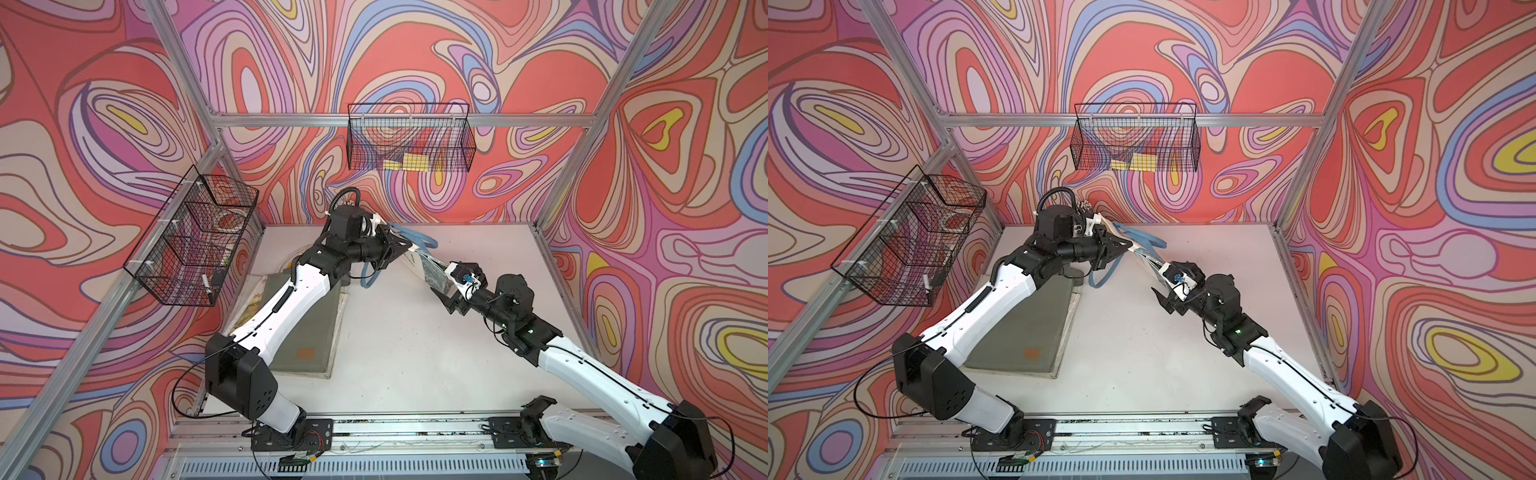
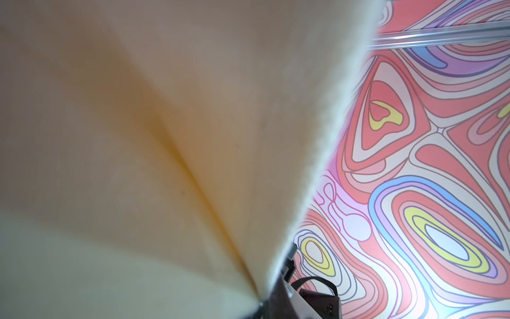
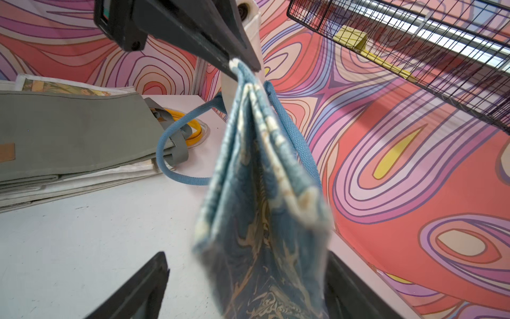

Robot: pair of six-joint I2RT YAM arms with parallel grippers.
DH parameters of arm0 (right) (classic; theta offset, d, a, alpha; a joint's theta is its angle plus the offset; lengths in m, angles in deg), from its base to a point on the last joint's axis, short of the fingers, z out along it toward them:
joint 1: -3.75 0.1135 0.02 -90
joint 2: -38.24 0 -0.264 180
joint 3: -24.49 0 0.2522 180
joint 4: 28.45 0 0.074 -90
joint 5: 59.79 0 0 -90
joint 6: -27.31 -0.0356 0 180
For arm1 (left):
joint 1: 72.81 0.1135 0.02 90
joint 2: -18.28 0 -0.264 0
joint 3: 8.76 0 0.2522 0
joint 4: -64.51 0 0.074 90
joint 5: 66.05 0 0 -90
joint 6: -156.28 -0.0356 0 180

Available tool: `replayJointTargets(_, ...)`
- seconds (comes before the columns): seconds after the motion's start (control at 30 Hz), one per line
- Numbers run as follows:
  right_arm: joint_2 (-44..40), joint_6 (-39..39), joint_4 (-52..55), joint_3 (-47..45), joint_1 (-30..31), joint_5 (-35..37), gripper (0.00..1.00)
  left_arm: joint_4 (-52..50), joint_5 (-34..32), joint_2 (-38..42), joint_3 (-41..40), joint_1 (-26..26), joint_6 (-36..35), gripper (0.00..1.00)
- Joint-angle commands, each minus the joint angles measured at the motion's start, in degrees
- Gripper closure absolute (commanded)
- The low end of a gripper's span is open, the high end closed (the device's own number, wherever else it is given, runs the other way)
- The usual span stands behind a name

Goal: Put away the canvas bag
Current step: Press the canvas bag at the center of the board.

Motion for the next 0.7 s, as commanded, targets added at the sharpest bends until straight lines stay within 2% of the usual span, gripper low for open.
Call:
replayJointTargets(0.0,1.72,-0.34,-6.98,-1.82,0.09,1.48,0.13,5.31,4.09,2.46,0.13,1.04,0.68,1.0)
replayJointTargets(0.27,2.84,-1.94,-13.07,-6.49,0.04,0.55,0.29,6.02,7.3,3.04,-0.77,3.53,1.03,1.0)
replayJointTargets(0.4,3.67,-2.96,-15.01,-7.91,0.04,-0.91,0.59,5.93,7.73,3.04,-0.84,3.61,0.94,1.0)
replayJointTargets(0.5,4.72,-3.3,-15.1,-7.35,0.04,-1.92,0.71,5.56,7.93,3.02,-1.04,3.6,0.69,1.0)
replayJointTargets(0.6,5.23,-2.82,-14.52,-6.45,0.04,-1.29,0.89,4.09,7.24,3.22,-0.87,3.59,-0.68,1.0)
replayJointTargets(0.67,5.15,-2.44,-13.43,-5.55,0.04,-0.76,0.99,1.58,6.56,3.2,0.23,3.55,-4.03,0.85)
